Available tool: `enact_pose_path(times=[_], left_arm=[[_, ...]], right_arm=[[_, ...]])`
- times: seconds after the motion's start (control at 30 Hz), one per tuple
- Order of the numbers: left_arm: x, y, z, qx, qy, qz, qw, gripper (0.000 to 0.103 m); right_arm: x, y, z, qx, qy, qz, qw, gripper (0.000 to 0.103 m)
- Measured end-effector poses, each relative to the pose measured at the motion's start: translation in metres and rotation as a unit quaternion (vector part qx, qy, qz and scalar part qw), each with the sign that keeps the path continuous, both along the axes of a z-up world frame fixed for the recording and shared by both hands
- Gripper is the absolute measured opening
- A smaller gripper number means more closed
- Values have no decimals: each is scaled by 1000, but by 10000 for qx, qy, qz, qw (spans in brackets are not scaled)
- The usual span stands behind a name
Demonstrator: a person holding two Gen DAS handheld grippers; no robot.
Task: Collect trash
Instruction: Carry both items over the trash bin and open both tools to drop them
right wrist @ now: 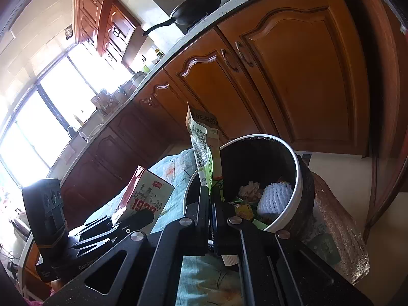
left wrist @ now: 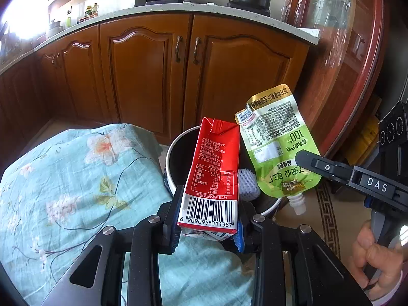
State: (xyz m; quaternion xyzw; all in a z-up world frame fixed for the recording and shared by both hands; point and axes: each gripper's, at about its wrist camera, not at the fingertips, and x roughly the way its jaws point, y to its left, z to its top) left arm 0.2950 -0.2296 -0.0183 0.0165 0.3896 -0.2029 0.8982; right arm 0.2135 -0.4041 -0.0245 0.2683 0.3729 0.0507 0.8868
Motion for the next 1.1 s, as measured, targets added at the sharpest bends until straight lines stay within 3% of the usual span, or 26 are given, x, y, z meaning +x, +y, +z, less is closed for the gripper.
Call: enact_pose_path(times=[0.6,1.1], left_arm=[[44,-31,-17,141,64,-87,9998,31],[66,-42,-34,229,382,-94,9990,31]], right_arm=[[20,-7,-16,-79,252,-92,9996,2],[34,-14,-33,-14,563,-187,9982,2]])
